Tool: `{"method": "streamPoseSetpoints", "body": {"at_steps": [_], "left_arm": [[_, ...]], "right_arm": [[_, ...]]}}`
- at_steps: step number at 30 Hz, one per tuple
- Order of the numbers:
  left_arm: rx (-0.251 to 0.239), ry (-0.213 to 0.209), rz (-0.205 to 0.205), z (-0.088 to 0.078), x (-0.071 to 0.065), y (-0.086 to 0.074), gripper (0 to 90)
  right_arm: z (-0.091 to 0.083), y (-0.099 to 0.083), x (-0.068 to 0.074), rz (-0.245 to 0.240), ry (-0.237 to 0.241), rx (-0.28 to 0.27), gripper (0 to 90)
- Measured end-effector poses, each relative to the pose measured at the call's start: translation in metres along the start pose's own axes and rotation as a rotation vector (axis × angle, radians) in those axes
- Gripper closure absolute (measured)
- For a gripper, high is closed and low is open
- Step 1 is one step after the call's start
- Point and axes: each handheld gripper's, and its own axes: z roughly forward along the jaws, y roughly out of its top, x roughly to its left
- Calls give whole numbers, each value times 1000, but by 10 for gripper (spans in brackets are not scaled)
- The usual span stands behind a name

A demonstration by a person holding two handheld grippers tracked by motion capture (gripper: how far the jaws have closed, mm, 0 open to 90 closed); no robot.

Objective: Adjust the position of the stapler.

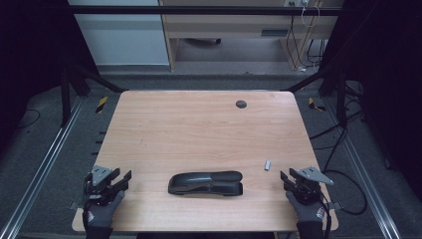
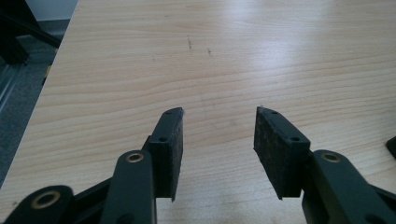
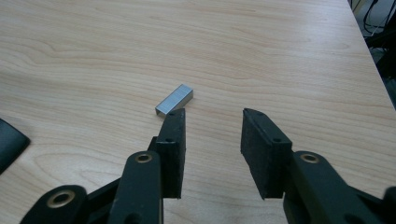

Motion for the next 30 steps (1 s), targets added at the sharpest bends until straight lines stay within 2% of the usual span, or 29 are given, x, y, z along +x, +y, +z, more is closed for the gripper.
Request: {"method": "streamPoseSetpoints", "body": {"at_steps": [5, 13, 16, 25, 30], "left_arm": [[-15, -11, 25, -6, -7, 4, 471], [-24, -60, 38, -14, -17, 13, 410], [-29, -83, 51, -18, -23, 17, 397], [-56, -129, 77, -30, -37, 29, 400], [-66, -155, 100, -32, -45, 36, 420]], "right_arm": [[-3, 2, 5, -2, 35, 5, 670], [-8, 7, 23, -19, 114, -5, 802], [-8, 9, 30, -32, 137, -5, 818], [-5, 10, 47, -62, 196, -6, 900], [-4, 10, 54, -69, 230, -3, 900]]}}
